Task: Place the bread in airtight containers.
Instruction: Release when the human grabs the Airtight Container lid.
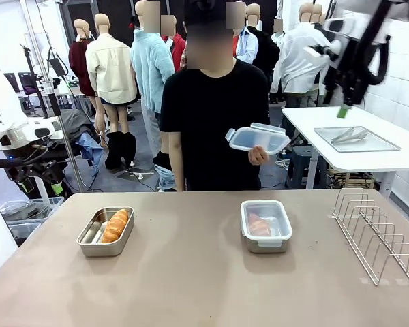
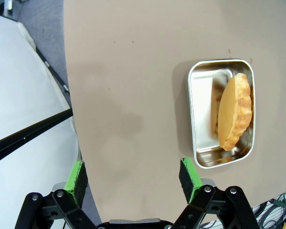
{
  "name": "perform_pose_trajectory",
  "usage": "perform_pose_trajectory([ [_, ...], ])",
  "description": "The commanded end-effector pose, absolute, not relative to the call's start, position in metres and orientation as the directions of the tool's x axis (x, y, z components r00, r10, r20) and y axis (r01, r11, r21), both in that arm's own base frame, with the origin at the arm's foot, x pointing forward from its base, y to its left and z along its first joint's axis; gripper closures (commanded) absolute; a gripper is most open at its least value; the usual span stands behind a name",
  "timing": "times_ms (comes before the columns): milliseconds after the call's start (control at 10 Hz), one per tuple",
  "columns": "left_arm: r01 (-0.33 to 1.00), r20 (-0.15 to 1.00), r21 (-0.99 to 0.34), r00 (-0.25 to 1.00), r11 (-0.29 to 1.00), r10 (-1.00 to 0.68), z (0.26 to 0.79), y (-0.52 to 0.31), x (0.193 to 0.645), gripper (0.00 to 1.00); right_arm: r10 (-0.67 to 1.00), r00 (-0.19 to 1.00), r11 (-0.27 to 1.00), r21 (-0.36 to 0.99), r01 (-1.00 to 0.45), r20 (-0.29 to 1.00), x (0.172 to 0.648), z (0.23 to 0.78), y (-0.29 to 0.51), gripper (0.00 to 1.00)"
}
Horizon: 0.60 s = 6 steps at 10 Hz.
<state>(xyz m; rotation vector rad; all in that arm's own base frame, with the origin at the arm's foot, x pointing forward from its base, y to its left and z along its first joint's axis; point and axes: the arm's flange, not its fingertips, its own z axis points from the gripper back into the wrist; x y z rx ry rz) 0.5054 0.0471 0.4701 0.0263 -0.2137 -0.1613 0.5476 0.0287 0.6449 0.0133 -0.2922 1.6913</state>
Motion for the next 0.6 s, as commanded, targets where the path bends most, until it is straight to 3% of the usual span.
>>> perform_pose_trajectory([
  [0,0.144,0.205,0.066,0.966,0.987,-0.155,0.471,0.048,0.504,0.0,0.962,-0.13,-0.107,-0.11,-0.988,0.239,0.509,0.607,0.01,0.0],
  [400,0.144,0.205,0.066,0.966,0.987,-0.155,0.471,0.048,0.504,0.0,0.953,-0.1,-0.087,-0.058,-0.995,0.286,0.48,0.562,-0.018,0.0],
  [500,0.144,0.205,0.066,0.966,0.987,-0.155,0.471,0.048,0.504,0.0,0.963,-0.088,-0.081,-0.041,-0.996,0.254,0.488,0.578,-0.015,0.0],
])
